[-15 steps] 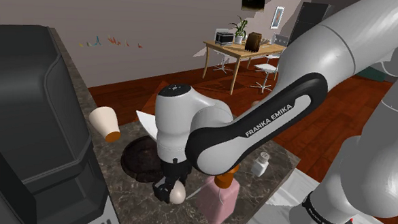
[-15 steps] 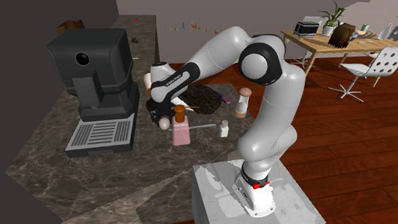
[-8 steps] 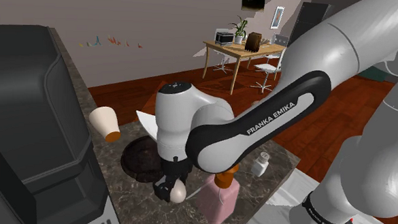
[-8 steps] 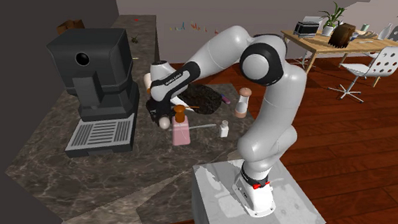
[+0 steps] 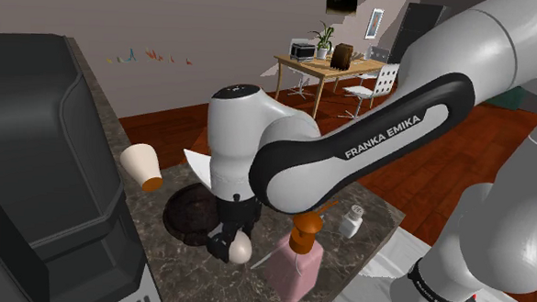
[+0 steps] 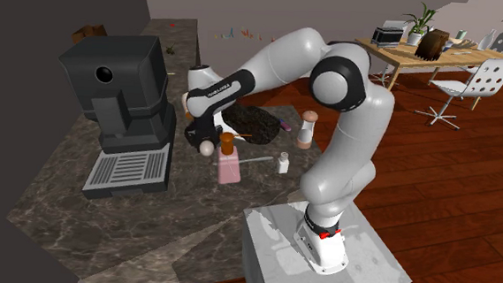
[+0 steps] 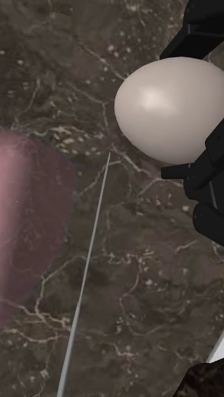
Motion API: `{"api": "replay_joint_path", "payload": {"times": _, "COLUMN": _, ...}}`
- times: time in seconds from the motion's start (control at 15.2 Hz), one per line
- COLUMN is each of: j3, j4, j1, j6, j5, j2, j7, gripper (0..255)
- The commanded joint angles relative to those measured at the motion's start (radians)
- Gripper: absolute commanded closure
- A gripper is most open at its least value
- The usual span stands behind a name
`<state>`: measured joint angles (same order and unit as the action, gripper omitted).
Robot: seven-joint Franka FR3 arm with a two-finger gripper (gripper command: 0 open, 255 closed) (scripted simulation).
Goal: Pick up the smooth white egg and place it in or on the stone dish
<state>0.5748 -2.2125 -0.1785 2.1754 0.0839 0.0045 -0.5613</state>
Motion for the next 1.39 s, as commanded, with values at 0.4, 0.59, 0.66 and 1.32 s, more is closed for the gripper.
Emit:
{"api": "replay_joint_path", "payload": {"times": 0.4, "j3": -0.007, "j4": 0.055, "j1": 0.004, "j6": -0.107, "j5": 0.031, "j2": -0.060, "j7": 0.021, "gripper": 255}}
{"api": "replay_joint_path", "payload": {"times": 0.59, "j3": -0.010, "j4": 0.080, "j1": 0.006, "j6": -0.148, "j5": 0.039, "j2": -0.077, "j7": 0.025, "gripper": 255}}
{"api": "replay_joint_path", "payload": {"times": 0.66, "j3": -0.011, "j4": 0.088, "j1": 0.006, "j6": -0.161, "j5": 0.041, "j2": -0.083, "j7": 0.026, "gripper": 255}}
{"api": "replay_joint_path", "payload": {"times": 1.32, "j3": -0.022, "j4": 0.188, "j1": 0.010, "j6": -0.296, "j5": 0.055, "j2": -0.122, "j7": 0.032, "gripper": 255}}
